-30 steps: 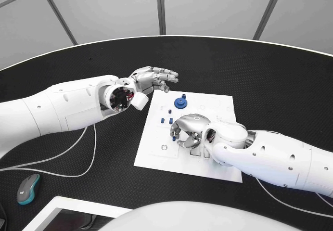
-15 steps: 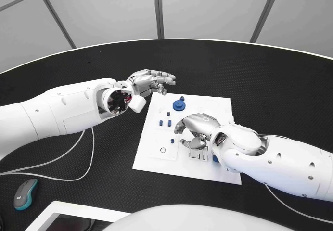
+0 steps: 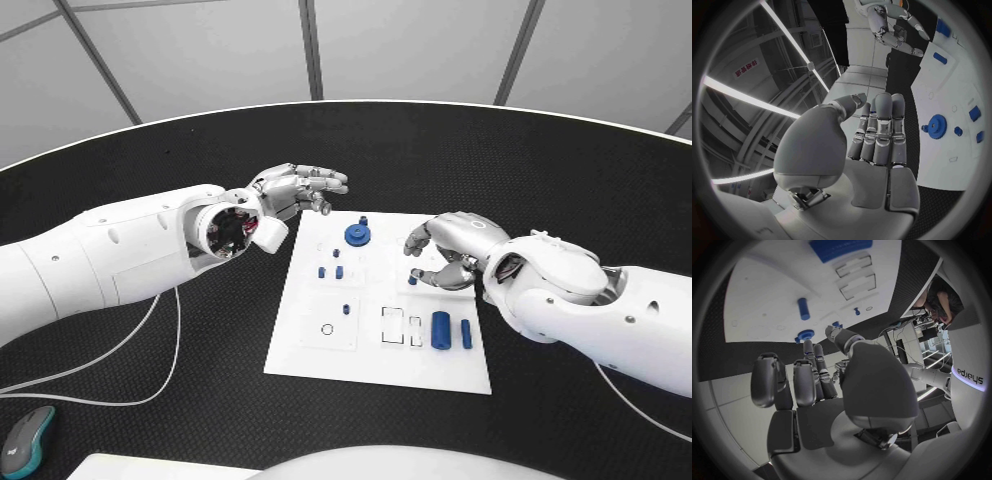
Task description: Assemble the parts on the task board
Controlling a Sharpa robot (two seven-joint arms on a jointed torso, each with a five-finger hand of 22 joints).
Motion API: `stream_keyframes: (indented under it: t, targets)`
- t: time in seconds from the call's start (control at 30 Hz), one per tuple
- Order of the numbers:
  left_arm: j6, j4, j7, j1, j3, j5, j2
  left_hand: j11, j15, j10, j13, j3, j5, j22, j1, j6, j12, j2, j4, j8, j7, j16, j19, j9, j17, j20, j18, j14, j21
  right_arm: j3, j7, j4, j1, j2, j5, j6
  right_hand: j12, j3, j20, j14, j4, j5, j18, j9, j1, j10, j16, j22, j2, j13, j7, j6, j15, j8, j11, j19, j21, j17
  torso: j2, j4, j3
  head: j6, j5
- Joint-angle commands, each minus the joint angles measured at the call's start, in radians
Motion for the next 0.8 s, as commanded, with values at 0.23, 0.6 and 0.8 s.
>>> stream_keyframes:
  t: [0.23, 0.6, 0.8]
  targets:
    - [0.002, 0.001, 0.0, 0.0, 0.0, 0.0, 0.002, 0.002, -0.002, -0.005, 0.001, -0.006, 0.006, -0.001, 0.003, -0.006, 0.005, 0.01, -0.002, 0.003, 0.003, -0.004, -0.005, 0.002, -0.001, -0.003, 0.014, -0.007, -0.005, 0.0, 0.003, -0.051, 0.01, 0.0, 0.003, 0.056, 0.003, -0.045, 0.002, 0.041, 0.013, -0.01, 0.015, -0.007, 0.021, -0.042, -0.004, 0.129, 0.007, -0.016, -0.017, -0.011, 0.002, -0.015, 0.005, 0.01, -0.04, -0.008, 0.001, 0.0031, -0.0004, 0.004, -0.014]
    - [0.0, 0.004, -0.004, 0.0, 0.0, 0.0, 0.002, 0.002, -0.002, -0.005, 0.001, -0.006, 0.006, -0.001, 0.003, -0.006, 0.005, 0.01, -0.002, 0.003, 0.003, -0.004, -0.005, 0.002, -0.001, -0.003, 0.014, -0.007, -0.005, -0.01, 0.005, -0.101, 0.011, 0.049, 0.004, 0.118, 0.021, -0.048, 0.002, 0.043, 0.02, -0.007, 0.015, -0.009, 0.036, -0.024, -0.001, 0.13, 0.02, -0.02, -0.015, -0.014, 0.0, -0.019, 0.002, 0.014, -0.037, -0.004, 0.003, 0.0038, -0.0017, 0.001, -0.011]
    - [-0.001, 0.006, -0.004, 0.0, 0.0, 0.0, 0.0, 0.002, -0.001, -0.006, 0.002, -0.007, 0.005, -0.002, 0.002, -0.007, 0.006, 0.011, -0.001, 0.003, 0.004, -0.004, -0.005, 0.002, -0.002, -0.003, 0.014, -0.007, -0.005, -0.017, 0.003, -0.128, 0.01, 0.073, 0.004, 0.136, 0.037, -0.038, -0.002, 0.044, 0.025, -0.002, 0.014, -0.01, 0.042, 0.001, -0.001, 0.131, 0.024, -0.022, -0.009, -0.009, -0.005, -0.018, -0.004, 0.017, -0.034, -0.005, 0.003, 0.0052, -0.0012, -0.001, -0.011]
